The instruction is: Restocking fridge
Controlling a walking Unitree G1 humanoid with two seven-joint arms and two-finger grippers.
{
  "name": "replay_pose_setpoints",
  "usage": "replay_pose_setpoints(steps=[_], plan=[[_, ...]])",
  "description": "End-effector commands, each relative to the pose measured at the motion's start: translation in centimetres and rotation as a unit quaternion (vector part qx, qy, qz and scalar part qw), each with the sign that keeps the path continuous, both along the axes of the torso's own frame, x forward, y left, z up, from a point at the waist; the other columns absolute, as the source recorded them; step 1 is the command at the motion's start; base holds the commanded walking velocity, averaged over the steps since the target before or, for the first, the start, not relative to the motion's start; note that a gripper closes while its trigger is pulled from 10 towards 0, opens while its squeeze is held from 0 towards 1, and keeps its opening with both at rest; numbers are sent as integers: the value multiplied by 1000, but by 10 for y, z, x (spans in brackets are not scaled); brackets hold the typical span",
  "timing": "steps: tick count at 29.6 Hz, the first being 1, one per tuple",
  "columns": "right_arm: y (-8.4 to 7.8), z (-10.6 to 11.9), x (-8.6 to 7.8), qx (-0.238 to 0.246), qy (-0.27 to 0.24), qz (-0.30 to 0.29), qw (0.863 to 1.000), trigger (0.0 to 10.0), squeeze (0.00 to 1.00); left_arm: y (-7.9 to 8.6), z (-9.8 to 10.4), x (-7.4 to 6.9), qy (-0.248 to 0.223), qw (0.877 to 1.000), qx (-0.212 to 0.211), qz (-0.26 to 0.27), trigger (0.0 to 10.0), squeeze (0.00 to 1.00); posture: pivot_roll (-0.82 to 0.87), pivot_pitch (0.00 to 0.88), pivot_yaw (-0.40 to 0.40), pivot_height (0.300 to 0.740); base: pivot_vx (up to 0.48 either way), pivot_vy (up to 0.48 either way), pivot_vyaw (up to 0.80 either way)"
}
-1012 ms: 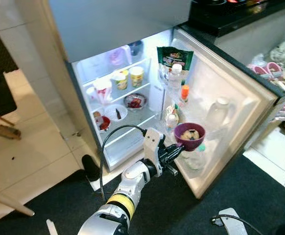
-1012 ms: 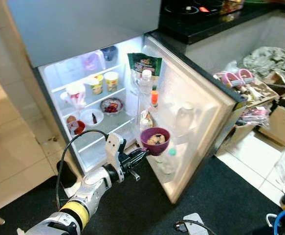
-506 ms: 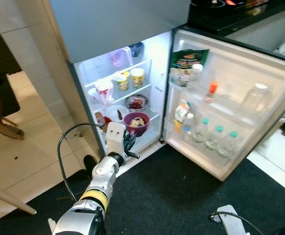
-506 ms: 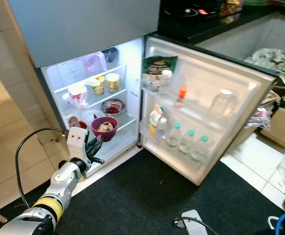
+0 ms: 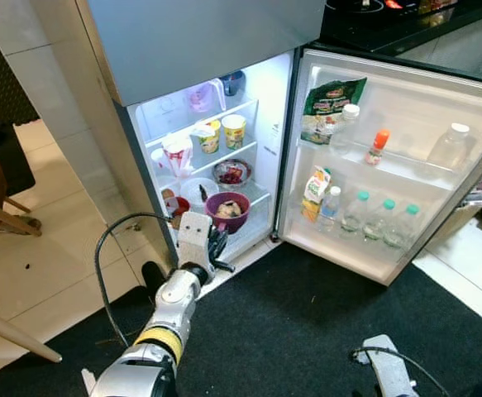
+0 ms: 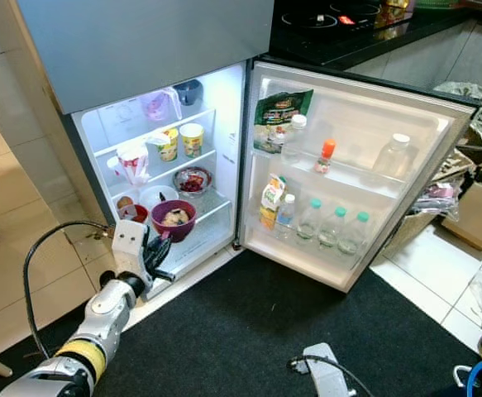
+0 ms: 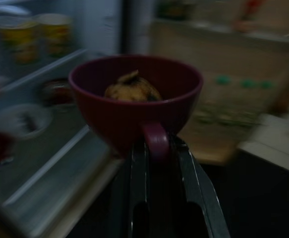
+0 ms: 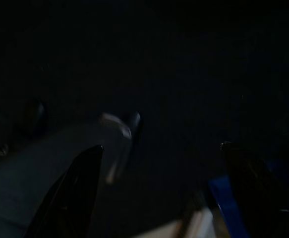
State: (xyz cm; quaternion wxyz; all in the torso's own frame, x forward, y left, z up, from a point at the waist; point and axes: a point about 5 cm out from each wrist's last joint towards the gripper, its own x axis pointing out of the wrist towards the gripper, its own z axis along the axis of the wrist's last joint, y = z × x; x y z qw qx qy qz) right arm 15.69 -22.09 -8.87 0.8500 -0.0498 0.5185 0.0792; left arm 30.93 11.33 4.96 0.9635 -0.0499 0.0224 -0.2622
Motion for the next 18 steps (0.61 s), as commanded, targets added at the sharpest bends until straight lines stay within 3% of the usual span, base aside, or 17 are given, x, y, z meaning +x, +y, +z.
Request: replay_pose_setpoints(steps=[1,6,18], plan=[[2,4,9,13,-25,-9,1000,10000,0,-8,8,0,-27,999,-14,-26,10000,0,-75,0,1,740,0,0,0],[5,14,30,44,-63,-21,997,10000,0,-18,19,3,-50,997,-10,-55,10000,0,-76,0,3,740,0,0,0],[15,13,32,51,-61,8,997,10000,0,-21,13,-1,-25,997,-9,-77,10000,0,-69,0,2,740,0,0,0]])
